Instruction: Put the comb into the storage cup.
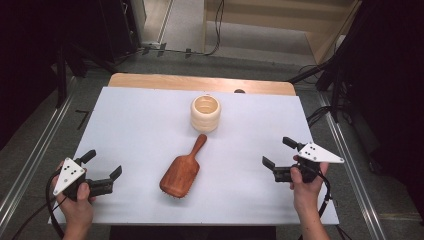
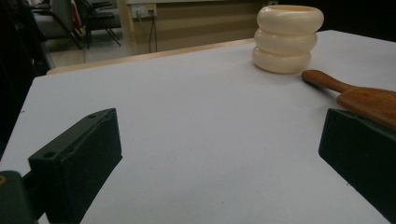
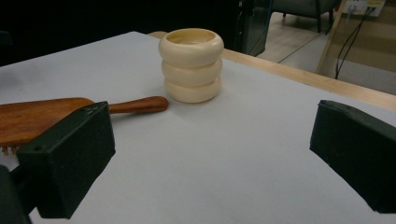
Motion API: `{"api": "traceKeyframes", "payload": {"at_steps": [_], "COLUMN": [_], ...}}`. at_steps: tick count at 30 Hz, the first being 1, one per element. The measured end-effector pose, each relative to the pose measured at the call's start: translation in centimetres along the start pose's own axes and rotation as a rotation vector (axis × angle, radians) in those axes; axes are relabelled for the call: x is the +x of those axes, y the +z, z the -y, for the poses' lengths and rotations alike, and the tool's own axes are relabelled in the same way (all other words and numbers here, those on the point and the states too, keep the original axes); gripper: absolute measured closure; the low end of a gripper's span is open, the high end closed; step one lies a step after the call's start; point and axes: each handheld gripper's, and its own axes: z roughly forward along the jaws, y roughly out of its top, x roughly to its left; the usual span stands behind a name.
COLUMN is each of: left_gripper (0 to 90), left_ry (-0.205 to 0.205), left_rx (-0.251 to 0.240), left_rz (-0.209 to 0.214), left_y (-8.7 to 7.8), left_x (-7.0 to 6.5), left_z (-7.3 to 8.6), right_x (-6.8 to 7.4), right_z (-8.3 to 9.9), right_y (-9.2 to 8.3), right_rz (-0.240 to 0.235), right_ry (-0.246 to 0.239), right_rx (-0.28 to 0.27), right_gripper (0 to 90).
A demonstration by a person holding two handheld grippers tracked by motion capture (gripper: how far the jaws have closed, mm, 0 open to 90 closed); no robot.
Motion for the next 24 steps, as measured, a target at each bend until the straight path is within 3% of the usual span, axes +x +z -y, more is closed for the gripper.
{"api": "traceKeyframes", "payload": {"at_steps": [11,18,24], "left_gripper": [0.0,0.0,0.0], "left_ry": [0.003,0.021,0.024], "left_rx": [0.004,0.024,0.027], "left_rz": [0.005,0.018,0.025], "left_y": [0.0,0.1,0.1], "left_x": [0.0,-0.2,-0.2], "left_z": [0.0,-0.1,-0.1], "right_x": [0.9,1.6,2.2], "right_z": [-2.3,-3.0,-3.4], "right_y": [2.5,4.4,5.8], "right_rz": [-0.072,-0.129,-0.146], "right_ry": [-0.015,-0.026,-0.050], "right_rx": [0.024,0.041,0.064], "right_gripper": [0.0,0.0,0.0]}}
